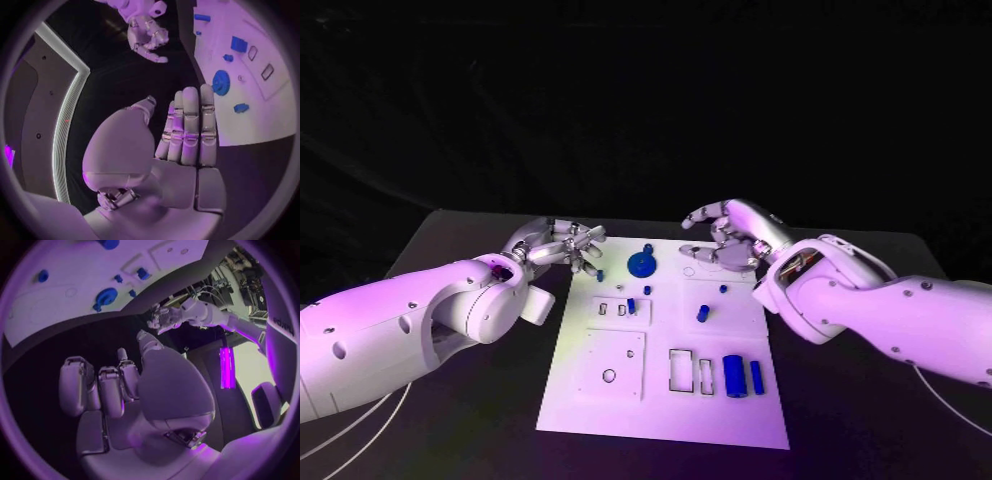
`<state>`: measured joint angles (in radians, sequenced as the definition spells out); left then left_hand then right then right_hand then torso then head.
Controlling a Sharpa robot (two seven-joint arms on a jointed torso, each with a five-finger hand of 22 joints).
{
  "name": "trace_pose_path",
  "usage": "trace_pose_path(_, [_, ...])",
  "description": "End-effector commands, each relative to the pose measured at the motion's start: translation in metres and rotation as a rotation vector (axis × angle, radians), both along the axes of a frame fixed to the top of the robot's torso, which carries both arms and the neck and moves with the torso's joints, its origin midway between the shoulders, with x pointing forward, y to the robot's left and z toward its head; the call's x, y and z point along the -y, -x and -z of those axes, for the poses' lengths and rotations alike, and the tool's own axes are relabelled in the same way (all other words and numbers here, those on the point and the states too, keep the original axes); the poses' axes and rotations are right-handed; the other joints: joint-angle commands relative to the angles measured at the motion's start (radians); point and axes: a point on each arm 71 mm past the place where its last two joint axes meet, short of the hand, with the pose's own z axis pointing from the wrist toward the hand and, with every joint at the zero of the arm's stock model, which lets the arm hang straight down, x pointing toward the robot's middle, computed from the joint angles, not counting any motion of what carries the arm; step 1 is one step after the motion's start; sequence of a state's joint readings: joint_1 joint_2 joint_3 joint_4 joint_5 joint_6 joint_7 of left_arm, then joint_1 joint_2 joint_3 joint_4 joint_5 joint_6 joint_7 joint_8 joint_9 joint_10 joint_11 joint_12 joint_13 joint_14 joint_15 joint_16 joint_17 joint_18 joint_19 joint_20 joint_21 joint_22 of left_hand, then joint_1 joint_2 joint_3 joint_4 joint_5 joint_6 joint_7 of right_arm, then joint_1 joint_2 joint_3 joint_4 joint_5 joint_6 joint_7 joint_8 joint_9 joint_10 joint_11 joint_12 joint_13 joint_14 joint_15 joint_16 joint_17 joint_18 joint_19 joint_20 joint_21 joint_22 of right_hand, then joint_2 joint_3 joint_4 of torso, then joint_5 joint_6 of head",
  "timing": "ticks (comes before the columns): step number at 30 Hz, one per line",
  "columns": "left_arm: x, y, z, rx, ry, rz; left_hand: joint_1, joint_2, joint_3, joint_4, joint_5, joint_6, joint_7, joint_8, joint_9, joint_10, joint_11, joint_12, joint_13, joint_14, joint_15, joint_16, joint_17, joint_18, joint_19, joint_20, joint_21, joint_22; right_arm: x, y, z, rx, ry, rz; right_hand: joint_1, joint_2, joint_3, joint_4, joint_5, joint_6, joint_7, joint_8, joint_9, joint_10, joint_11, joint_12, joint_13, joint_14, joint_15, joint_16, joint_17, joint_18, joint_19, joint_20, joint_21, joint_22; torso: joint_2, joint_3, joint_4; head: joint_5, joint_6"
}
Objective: Assemble the parts on the task board
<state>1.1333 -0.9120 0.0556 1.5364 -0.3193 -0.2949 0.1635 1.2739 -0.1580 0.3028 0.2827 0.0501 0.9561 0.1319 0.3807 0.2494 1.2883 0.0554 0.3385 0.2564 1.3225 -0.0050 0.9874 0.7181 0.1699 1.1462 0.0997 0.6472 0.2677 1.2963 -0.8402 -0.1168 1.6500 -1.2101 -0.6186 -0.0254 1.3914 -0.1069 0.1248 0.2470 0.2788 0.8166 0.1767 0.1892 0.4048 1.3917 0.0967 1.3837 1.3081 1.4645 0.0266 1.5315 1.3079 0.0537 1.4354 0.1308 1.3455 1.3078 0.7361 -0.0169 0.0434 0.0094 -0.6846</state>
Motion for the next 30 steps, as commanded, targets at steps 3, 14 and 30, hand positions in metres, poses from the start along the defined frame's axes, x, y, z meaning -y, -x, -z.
trace_pose_path(3, [0.009,0.001,0.006,-0.126,-0.281,0.179,-0.05,0.008,-0.023,0.009,-0.006,-0.056,-0.007,0.1,0.068,-0.104,-0.005,0.221,0.176,0.125,-0.016,0.371,0.459,0.011,0.04,-0.027,0.175,0.105,0.03,-0.012,-0.006,-0.136,-0.157,0.07,0.006,0.001,0.007,-0.002,0.004,0.008,0.002,0.005,0.001,-0.004,-0.004,-0.006,0.046,0.075,-0.007,-0.005,0.134,0.006,-0.007,-0.005,-0.006,0.11,-0.016,0.0034,-0.0027,0.007,-0.005])
trace_pose_path(14, [0.024,-0.011,-0.002,-0.186,-0.57,0.277,-0.038,0.049,0.033,0.011,0.003,-0.156,-0.008,0.247,0.155,-0.239,-0.012,0.453,0.331,0.207,-0.024,0.513,0.714,-0.044,0.234,-0.042,0.525,0.547,0.06,-0.023,-0.009,-0.184,-0.184,0.151,0.005,0.001,0.009,0.0,0.004,0.011,0.001,0.007,0.002,-0.006,-0.005,-0.007,0.044,0.073,-0.008,-0.008,0.126,0.008,-0.011,-0.006,-0.012,0.106,-0.028,0.0132,-0.0068,0.02,-0.013])
trace_pose_path(30, [0.058,-0.026,-0.006,-0.189,-0.918,0.366,-0.176,0.03,-0.017,0.012,0.0,-0.194,-0.042,0.405,0.254,-0.038,-0.042,0.898,0.763,0.245,-0.049,0.578,0.84,-0.088,0.297,-0.064,0.713,0.841,0.074,-0.026,-0.006,-0.201,-0.173,0.193,0.005,0.0,0.01,0.001,0.005,0.013,0.0,0.008,0.002,-0.006,-0.005,-0.007,0.044,0.072,-0.008,-0.009,0.123,0.008,-0.012,-0.006,-0.013,0.106,-0.028,0.0147,-0.0068,0.021,-0.02])
